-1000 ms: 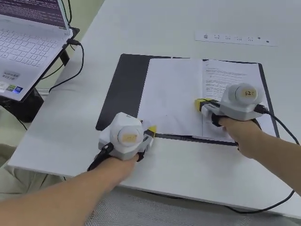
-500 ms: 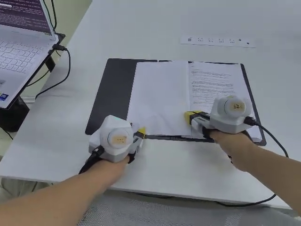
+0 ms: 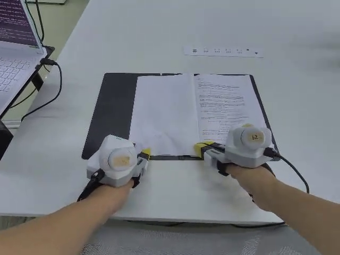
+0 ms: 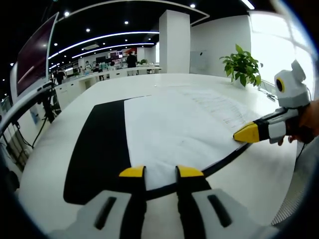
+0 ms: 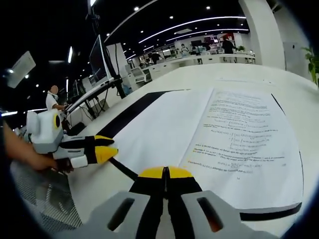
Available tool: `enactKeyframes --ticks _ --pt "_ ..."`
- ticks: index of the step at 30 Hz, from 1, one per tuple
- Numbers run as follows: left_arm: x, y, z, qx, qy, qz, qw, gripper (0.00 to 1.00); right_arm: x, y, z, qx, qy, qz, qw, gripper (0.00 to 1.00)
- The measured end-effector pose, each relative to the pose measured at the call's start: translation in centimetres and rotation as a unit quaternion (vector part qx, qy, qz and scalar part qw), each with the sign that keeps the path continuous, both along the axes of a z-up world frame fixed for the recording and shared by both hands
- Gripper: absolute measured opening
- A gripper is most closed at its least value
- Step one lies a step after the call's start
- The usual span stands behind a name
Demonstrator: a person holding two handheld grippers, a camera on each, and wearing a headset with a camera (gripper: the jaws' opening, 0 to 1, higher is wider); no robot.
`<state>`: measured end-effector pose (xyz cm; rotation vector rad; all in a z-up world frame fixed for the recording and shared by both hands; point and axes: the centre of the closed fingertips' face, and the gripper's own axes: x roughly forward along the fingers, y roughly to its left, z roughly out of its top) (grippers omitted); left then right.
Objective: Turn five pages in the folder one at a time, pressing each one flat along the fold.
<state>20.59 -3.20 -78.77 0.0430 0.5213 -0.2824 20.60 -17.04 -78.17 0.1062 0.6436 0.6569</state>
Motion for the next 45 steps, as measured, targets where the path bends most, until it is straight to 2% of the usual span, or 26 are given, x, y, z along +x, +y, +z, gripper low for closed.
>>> enactKeyframes --ticks 3,4,7,10,12,14,16,18,19,20,22,25,26,28,31,33,35,38,39,40,41,45 --pt "0.0 0.0 0.0 0.001 0.002 -0.001 1.0 0.22 -0.8 -0.1 0.0 0.012 0.016 -0.007 0.9998 0.0" --pt "0.0 0.0 0.0 0.002 0.004 0.0 1.0 0.22 -1.2 -0.1 0.0 0.026 0.04 -0.02 0.9986 0.0" --pt "0.0 0.0 0.1 0.004 0.007 -0.002 1.0 0.22 -2.0 -0.3 0.4 0.017 0.046 -0.011 0.9987 0.0" --pt "0.1 0.0 0.0 0.007 0.013 -0.003 0.9999 0.22 -3.3 -0.2 1.8 0.033 0.058 -0.004 0.9978 0.0" --pt "0.1 0.0 0.1 0.007 0.021 -0.002 0.9998 0.22 -4.1 -0.6 2.8 0.034 0.056 -0.003 0.9979 0.0" --pt "0.2 0.0 0.1 0.009 0.032 -0.004 0.9994 0.21 -4.6 -1.1 4.1 0.045 0.058 -0.016 0.9971 0.0" --pt "0.4 0.3 0.1 0.011 0.051 0.0 0.9986 0.19 -5.0 -1.8 5.0 0.053 0.061 -0.031 0.9962 0.0" --pt "0.3 0.2 0.1 -0.008 0.082 0.007 0.9966 0.18 -5.8 -2.6 6.3 0.059 0.059 -0.037 0.9959 0.0" --pt "0.2 0.0 0.2 -0.02 0.102 0.01 0.9945 0.2 -6.1 -2.9 6.8 0.061 0.06 -0.042 0.9955 0.0" --pt "0.1 0.0 0.2 -0.019 0.116 0.009 0.993 0.23 -6.4 -3.3 7.3 0.058 0.06 -0.044 0.9955 0.0" --pt "-0.6 -0.6 0.7 -0.036 0.146 0.011 0.9886 0.29 -7.0 -4.2 9.1 0.061 0.046 -0.05 0.9958 0.0" --pt "-1.2 -0.9 2.6 -0.044 0.134 0.01 0.9899 0.27 -7.6 -6.2 11.5 0.048 0.019 -0.068 0.9964 0.0" --pt "-1.5 -1.0 3.8 -0.054 0.12 0.014 0.9912 0.27 -7.8 -6.7 12.2 0.046 0.011 -0.072 0.9963 0.0" --pt "-1.9 -1.5 5.5 -0.072 0.105 0.008 0.9919 0.3 -8.0 -8.2 13.4 0.045 0.003 -0.097 0.9942 0.0" --pt "-3.2 -1.5 7.8 -0.08 0.096 0.006 0.9922 0.36 -8.1 -10.3 15.0 0.042 -0.017 -0.126 0.991 0.0" --pt "-4.0 -1.6 9.7 -0.091 0.078 0.005 0.9928 0.37 -8.4 -11.6 15.7 0.046 -0.018 -0.143 0.9884 0.01" --pt "-4.5 -1.2 11.2 -0.091 0.059 0.01 0.9941 0.41 -8.4 -12.9 16.2 0.052 -0.021 -0.167 0.9844 0.08" --pt "-5.5 -0.7 12.8 -0.084 0.046 0.013 0.9953 0.49 -8.6 -14.3 16.6 0.05 -0.026 -0.186 0.9809 0.23" --pt "-5.8 -0.4 13.6 -0.077 0.033 0.015 0.9963 0.52 -8.6 -14.9 16.6 0.045 -0.029 -0.199 0.9786 0.27" --pt "-5.9 -0.2 14.0 -0.074 0.028 0.018 0.9968 0.55 -8.6 -15.3 16.6 0.042 -0.032 -0.203 0.9777 0.3" --pt "-6.2 0.0 14.6 -0.064 0.015 0.014 0.9977 0.57 -8.6 -15.5 16.6 0.041 -0.033 -0.207 0.9769 0.35" --pt "-7.1 0.8 15.8 -0.031 -0.007 0.012 0.9994 0.67 -8.7 -16.7 16.3 0.027 -0.032 -0.223 0.9738 0.49"
